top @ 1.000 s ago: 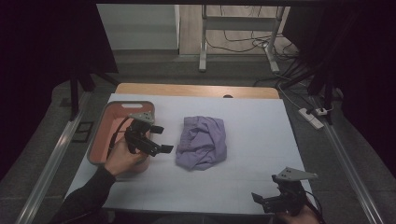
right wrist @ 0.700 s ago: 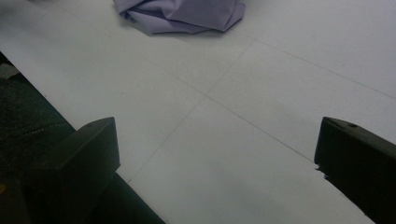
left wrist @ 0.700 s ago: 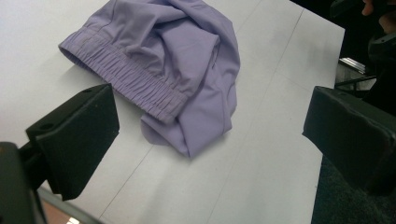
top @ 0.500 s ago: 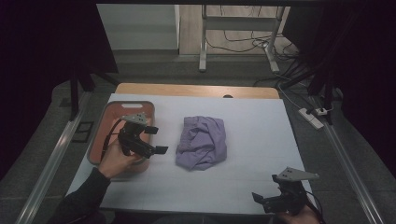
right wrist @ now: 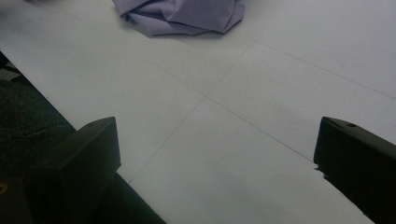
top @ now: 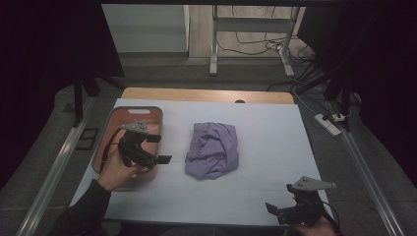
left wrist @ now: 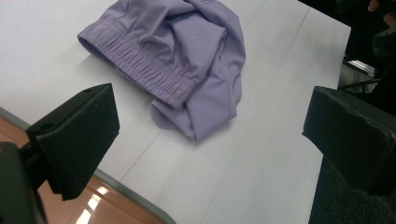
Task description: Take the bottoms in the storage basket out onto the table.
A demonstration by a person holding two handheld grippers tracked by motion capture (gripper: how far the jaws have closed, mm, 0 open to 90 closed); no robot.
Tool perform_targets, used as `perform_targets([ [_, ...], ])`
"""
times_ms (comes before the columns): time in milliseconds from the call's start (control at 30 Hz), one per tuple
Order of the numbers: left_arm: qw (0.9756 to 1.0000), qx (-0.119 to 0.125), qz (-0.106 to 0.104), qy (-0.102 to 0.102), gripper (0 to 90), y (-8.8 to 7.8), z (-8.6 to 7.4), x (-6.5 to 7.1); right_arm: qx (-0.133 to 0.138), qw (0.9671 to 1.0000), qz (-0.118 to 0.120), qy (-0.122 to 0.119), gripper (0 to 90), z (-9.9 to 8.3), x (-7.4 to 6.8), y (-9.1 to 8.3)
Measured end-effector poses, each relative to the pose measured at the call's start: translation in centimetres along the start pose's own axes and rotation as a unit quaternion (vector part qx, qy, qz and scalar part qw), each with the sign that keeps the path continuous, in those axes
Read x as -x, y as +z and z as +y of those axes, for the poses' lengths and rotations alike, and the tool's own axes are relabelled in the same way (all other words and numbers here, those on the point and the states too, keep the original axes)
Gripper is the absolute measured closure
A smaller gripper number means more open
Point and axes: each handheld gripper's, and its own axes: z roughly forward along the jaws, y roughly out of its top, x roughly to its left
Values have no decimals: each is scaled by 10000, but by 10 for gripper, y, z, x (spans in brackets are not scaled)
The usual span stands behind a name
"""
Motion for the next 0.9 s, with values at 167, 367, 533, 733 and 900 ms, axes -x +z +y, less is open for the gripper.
perform_targets([
  [167,10000,-13,23,-21,32,-3,-4,1,15,10000,28,1,6,0,0,0],
  [367,10000,1,59,-33,32,-8,-9,2,-6,10000,94,2,6,0,0,0],
  [533,9999,-3,104,-36,31,-11,-13,3,-7,9999,112,8,5,0,1,0],
  [733,9999,9,128,-71,27,-15,-18,4,16,9999,146,32,0,0,2,-1],
  [900,9998,9,158,-78,14,-19,-24,4,17,9999,158,28,0,0,2,-1],
])
